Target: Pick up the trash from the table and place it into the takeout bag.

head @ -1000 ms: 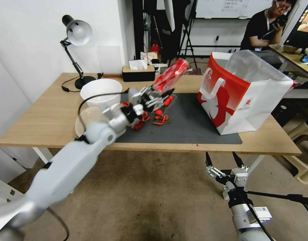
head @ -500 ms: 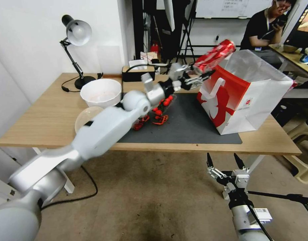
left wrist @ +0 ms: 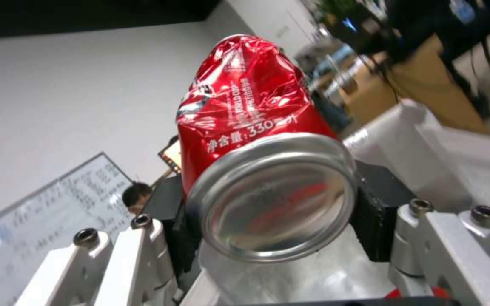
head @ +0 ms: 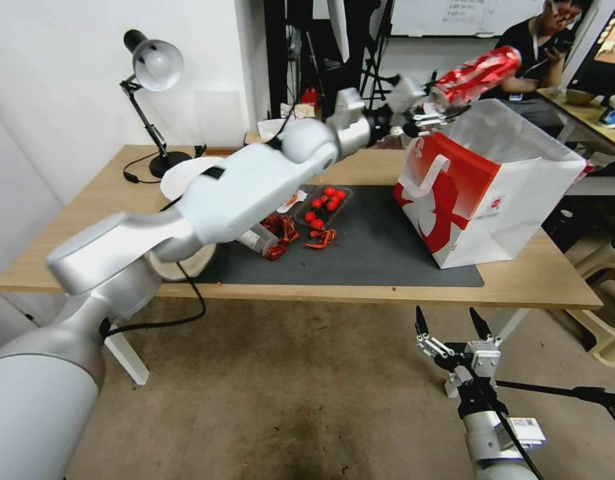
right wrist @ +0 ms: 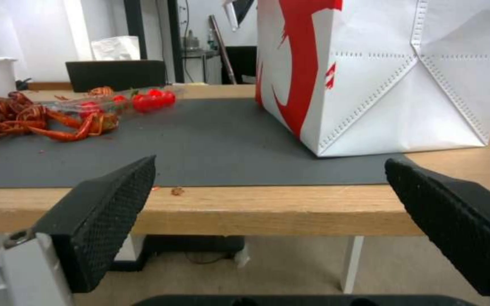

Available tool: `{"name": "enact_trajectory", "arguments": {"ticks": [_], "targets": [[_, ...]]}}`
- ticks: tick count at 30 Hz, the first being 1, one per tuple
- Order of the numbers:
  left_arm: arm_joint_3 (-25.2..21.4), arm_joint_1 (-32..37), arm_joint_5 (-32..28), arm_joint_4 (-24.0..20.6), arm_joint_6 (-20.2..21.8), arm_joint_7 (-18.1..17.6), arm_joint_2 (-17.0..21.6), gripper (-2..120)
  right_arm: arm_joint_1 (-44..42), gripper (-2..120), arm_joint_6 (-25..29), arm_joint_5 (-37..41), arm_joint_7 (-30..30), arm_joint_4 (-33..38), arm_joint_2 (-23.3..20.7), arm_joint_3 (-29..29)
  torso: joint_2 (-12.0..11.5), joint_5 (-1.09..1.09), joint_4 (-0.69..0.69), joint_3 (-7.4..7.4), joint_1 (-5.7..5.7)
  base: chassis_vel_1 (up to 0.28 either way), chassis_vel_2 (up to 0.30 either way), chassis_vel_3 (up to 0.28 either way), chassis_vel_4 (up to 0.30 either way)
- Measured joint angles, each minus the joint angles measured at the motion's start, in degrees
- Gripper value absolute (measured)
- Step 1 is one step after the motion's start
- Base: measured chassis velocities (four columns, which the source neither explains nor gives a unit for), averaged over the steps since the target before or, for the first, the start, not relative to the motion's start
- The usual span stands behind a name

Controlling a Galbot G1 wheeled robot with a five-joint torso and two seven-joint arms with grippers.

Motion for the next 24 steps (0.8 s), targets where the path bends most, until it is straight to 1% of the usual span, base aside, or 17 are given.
{"name": "enact_trajectory", "arguments": {"ticks": [1, 2, 4, 5, 6, 8, 10, 12, 13, 16, 17, 18, 20, 21, 22, 23, 24], "targets": [[0.6, -0.7, 2.2, 1.1, -0.9, -0.3, -1.0, 52, 0.0, 100, 0.0, 0.2, 0.0, 0.0, -0.1, 0.1, 0.0, 0.0, 0.0, 0.0, 0.0, 0.0, 0.0, 0.0, 0.0], [0.6, -0.7, 2.2, 1.1, -0.9, -0.3, -1.0, 52, 0.0, 100, 0.0, 0.2, 0.0, 0.0, -0.1, 0.1, 0.0, 0.0, 0.0, 0.0, 0.0, 0.0, 0.0, 0.0, 0.0], [1.4, -2.1, 8.6, 4.2, -3.6, -0.6, -3.4, 52, 0.0, 100, 0.2, 0.4, -0.1, 0.0, -0.2, 0.4, 0.0, 0.0, 0.0, 0.0, 0.0, 0.0, 0.0, 0.0, 0.0], [1.4, -2.1, 8.6, 4.2, -3.6, -0.6, -3.4, 52, 0.0, 100, 0.2, 0.4, -0.1, 0.0, -0.2, 0.4, 0.0, 0.0, 0.0, 0.0, 0.0, 0.0, 0.0, 0.0, 0.0], [1.5, -2.9, 12.8, 6.2, -5.6, -0.1, -4.8, 52, -0.1, 100, 0.2, 0.6, -0.1, -0.1, -0.3, 0.4, 0.0, 0.0, -0.01, 0.0, 0.0, 0.0, 0.0, 0.0, 0.0], [1.5, -4.1, 17.4, 8.6, -7.9, 0.3, -6.6, 52, -0.1, 100, 0.3, 0.7, -0.1, -0.2, -0.3, 0.5, 0.0, 0.0, 0.0, -0.01, 0.0, 0.0, 0.0, 0.0, 0.0], [1.5, -4.6, 18.8, 9.5, -8.6, 0.3, -7.4, 52, -0.1, 100, 0.4, 0.7, -0.1, -0.3, -0.3, 0.5, 0.0, 0.0, 0.0, 0.0, 0.0, 0.0, 0.0, 0.0, 0.0], [1.2, -5.1, 19.5, 10.4, -9.0, 0.2, -8.1, 59, -0.1, 100, 0.5, 0.7, -0.1, -0.4, -0.2, 0.5, 0.0, -0.01, 0.0, -0.01, 0.0, 0.0, 0.0, 0.0, 0.0], [1.2, -5.1, 19.5, 10.4, -9.0, 0.2, -8.1, 59, -0.1, 100, 0.5, 0.7, -0.1, -0.4, -0.2, 0.5, 0.0, -0.01, 0.0, -0.01, 0.0, 0.0, 0.0, 0.0, 0.0], [1.0, -5.5, 19.5, 11.1, -9.1, 0.1, -8.0, 74, -0.1, 100, 0.7, 0.8, -0.2, -0.6, -0.2, 0.5, 0.0, -0.01, 0.0, -0.01, 0.0, 0.0, 0.0, 0.0, 0.0], [1.0, -5.5, 19.4, 11.2, -9.1, 0.1, -7.9, 78, -0.1, 100, 0.7, 0.8, -0.2, -0.7, -0.2, 0.5, 0.0, -0.01, 0.0, 0.0, 0.0, 0.0, 0.0, 0.0, 0.0], [1.0, -5.5, 19.4, 11.2, -9.1, 0.1, -7.9, 78, -0.1, 100, 0.7, 0.8, -0.2, -0.7, -0.2, 0.5, 0.0, -0.01, 0.0, 0.0, 0.0, 0.0, 0.0, 0.0, 0.0], [1.0, -5.3, 19.0, 11.6, -9.1, 0.1, -7.2, 87, -0.1, 100, 0.8, 0.8, -0.2, -0.8, -0.2, 0.5, 0.0, -0.02, 0.01, -0.01, 0.0, 0.0, 0.0, 0.0, 0.0], [1.0, -5.3, 19.0, 11.6, -9.1, 0.1, -7.2, 87, -0.1, 100, 0.8, 0.8, -0.2, -0.8, -0.2, 0.5, 0.0, -0.02, 0.01, -0.01, 0.0, 0.0, 0.0, 0.0, 0.0], [0.9, -5.0, 18.7, 11.6, -9.1, 0.0, -6.9, 90, -0.1, 100, 0.8, 0.8, -0.2, -0.8, -0.2, 0.5, 0.0, -0.02, 0.01, 0.0, 0.0, 0.0, 0.0, 0.0, 0.0], [0.7, -4.6, 18.2, 11.4, -9.1, -0.3, -6.4, 98, -0.1, 100, 0.8, 0.8, -0.2, -0.9, -0.2, 0.5, 0.0, -0.02, 0.0, 0.0, 0.0, 0.0, 0.0, 0.0, 0.0], [0.5, -4.3, 17.6, 11.0, -8.9, -0.8, -5.8, 99, 0.0, 100, 0.8, 0.8, -0.2, -1.0, -0.2, 0.4, 0.0, -0.02, 0.01, 0.0, 0.0, 0.0, 0.0, 0.0, 0.0]]}}
